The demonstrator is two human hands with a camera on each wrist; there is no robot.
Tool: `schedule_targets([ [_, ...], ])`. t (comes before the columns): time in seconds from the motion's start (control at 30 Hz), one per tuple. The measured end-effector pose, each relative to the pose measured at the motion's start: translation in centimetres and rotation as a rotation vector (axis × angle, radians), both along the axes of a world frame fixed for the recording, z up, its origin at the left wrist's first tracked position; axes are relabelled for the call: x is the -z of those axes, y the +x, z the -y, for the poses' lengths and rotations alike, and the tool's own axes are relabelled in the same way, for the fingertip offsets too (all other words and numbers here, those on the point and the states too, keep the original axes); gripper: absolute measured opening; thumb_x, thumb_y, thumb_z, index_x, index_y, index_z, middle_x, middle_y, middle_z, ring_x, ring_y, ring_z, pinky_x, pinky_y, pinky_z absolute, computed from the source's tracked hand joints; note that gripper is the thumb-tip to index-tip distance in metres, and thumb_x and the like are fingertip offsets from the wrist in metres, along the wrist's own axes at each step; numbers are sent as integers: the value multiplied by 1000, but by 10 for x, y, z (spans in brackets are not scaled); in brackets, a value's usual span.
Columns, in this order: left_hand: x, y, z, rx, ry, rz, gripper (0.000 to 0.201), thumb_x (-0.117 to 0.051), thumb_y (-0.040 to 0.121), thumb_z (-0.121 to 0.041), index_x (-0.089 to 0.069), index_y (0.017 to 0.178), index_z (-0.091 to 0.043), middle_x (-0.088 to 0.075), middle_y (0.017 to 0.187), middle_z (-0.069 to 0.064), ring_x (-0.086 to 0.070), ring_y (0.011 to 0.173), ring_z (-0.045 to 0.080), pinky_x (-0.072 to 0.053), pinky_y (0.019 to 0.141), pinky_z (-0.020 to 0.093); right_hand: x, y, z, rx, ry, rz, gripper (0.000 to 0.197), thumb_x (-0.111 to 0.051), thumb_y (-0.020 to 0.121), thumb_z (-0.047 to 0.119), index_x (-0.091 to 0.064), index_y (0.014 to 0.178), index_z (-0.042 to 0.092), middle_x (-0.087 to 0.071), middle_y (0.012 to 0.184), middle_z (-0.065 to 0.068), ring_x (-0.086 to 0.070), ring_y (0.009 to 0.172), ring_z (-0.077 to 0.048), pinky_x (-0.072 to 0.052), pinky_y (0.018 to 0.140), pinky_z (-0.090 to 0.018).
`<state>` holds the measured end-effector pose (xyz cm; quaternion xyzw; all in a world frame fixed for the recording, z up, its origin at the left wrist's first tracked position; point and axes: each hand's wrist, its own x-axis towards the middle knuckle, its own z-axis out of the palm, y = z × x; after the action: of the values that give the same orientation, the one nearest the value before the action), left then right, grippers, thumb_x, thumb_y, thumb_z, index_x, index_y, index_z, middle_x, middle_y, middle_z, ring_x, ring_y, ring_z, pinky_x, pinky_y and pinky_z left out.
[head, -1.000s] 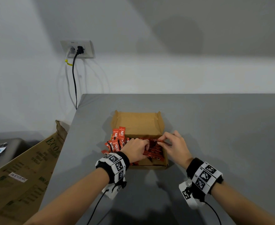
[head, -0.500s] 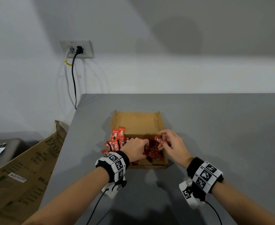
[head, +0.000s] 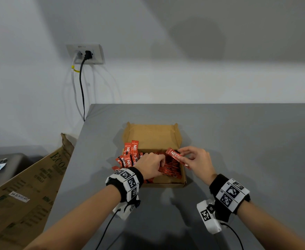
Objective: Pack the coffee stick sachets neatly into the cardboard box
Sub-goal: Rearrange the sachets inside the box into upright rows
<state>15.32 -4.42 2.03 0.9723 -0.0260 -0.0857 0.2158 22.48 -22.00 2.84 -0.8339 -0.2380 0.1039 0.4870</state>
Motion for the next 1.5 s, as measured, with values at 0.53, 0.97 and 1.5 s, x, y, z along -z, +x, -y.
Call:
schedule_targets([
  [0.53, -3, 1, 1, -2, 42, -49, 48, -68, 82, -26, -51, 123, -7, -68, 102, 10, -62, 97, 27, -48, 88, 39, -3, -5, -2, -135, -48, -115, 42, -75, 73, 1, -60, 108, 20, -68, 74, 2, -65, 66, 3, -52, 69, -12],
  [0.97, -3, 1, 0, -35, 17, -72, 35, -71, 80, -27, -56, 104, -7, -67, 99, 11, -61, 93, 25, -49, 83, 35, -5, -8, -3, -185, -108, -34, 26, -79, 69, 3, -67, 79, 23, -68, 71, 2, -63, 65, 1, -52, 69, -12],
  [1.5, -10, 0, -12, 8, -132, -139, 24, -61, 79, 3, -61, 102, -5, -67, 90, 11, -59, 75, 15, -46, 65, 21, -3, -16, -20, -527, -628, 332, 24, -54, 84, 5, -72, 98, 9, -70, 97, -8, -62, 91, -22, -45, 77, -24],
])
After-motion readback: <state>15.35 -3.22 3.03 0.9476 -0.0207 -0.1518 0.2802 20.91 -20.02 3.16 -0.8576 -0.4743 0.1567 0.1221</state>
